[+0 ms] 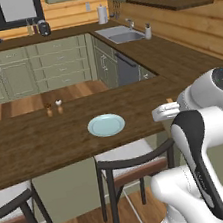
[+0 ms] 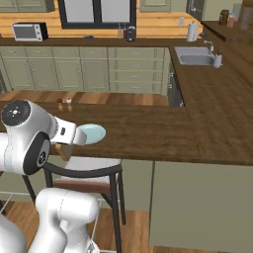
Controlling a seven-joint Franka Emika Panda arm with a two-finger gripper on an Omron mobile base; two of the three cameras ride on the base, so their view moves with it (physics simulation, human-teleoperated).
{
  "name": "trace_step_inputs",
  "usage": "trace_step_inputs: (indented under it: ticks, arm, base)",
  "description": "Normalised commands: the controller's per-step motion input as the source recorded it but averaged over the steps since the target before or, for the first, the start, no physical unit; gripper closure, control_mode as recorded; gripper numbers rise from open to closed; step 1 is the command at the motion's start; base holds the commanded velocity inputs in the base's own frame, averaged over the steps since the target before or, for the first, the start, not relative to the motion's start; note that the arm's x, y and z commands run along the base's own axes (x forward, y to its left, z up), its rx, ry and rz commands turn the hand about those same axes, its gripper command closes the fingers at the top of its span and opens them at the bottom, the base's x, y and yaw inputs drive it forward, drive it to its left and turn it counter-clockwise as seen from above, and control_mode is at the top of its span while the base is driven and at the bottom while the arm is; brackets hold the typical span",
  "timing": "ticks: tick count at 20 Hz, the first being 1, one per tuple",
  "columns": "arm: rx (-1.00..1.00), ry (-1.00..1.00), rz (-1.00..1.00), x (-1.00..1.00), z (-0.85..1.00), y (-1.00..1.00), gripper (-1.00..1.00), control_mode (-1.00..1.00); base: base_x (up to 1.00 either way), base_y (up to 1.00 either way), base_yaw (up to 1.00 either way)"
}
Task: Start the toaster. Once the lever pops up, take the bread to the plate on the dining counter.
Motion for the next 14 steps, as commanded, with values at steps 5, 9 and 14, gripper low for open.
trace_step_inputs:
  ticks: [5, 9, 14]
  arm:
    - [0.0, 0.0, 0.0, 0.0, 0.0, 0.0, 1.0, 1.0]
    - [0.0, 0.0, 0.0, 0.0, 0.0, 0.0, 1.0, 1.0]
    - [0.0, 0.0, 0.0, 0.0, 0.0, 0.0, 1.0, 1.0]
  base:
    - [-0.14, 0.78, 0.03]
    - [-0.28, 0.78, 0.03]
    - [-0.67, 0.64, 0.0]
